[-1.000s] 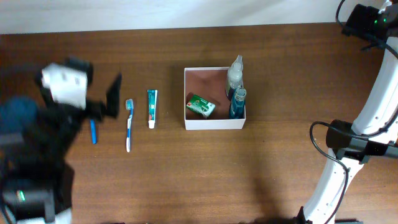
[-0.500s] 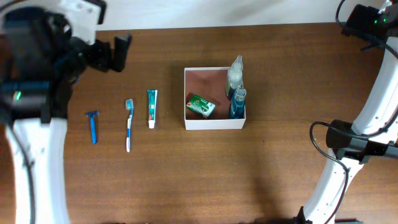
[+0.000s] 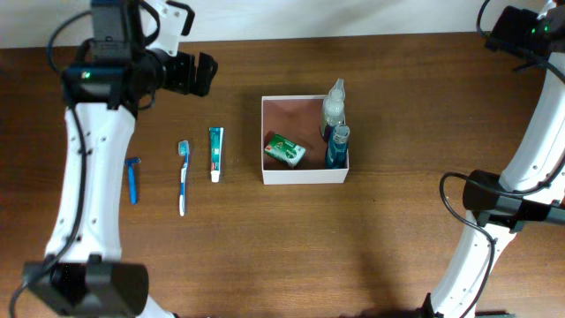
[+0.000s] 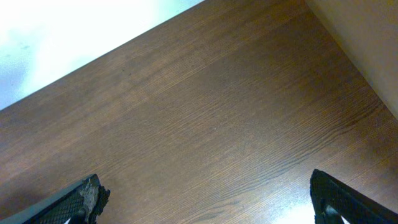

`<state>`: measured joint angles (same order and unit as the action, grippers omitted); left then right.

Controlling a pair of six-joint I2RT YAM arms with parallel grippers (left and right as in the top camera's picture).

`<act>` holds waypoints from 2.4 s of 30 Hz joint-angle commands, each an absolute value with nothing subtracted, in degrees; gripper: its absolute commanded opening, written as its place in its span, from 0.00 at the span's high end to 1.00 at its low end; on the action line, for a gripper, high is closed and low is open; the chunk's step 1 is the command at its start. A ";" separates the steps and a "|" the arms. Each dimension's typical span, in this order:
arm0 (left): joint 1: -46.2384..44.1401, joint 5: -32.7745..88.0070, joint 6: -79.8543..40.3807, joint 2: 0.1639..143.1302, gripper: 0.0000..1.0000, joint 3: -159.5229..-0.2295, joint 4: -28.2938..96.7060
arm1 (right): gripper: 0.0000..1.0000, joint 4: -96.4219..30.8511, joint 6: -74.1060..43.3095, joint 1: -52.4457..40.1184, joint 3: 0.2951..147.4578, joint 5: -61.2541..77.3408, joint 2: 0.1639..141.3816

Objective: Pack container
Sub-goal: 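Raise the left gripper and move it over the teal toothpaste tube, then lower the left gripper and close it on the toothpaste tube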

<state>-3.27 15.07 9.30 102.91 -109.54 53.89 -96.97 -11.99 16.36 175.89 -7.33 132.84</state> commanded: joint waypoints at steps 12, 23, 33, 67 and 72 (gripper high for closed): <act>-8.36 0.23 -4.93 113.71 0.01 -110.56 65.95 | 0.02 -97.32 -12.05 16.16 175.72 -8.01 133.14; -10.39 2.11 -7.44 118.58 0.01 -110.52 66.96 | 0.02 -97.32 -12.05 16.16 175.72 -8.01 133.14; -9.74 2.13 -8.14 123.46 0.01 -110.52 69.71 | 0.02 -97.32 -12.05 16.16 175.72 -8.01 133.14; -9.74 2.11 -8.32 133.19 0.01 -109.75 69.58 | 0.02 -97.30 -12.05 16.16 175.72 -8.01 133.14; -9.74 2.11 -8.34 133.86 0.00 -109.75 68.64 | 0.02 -97.32 -12.05 16.16 175.72 -8.01 133.14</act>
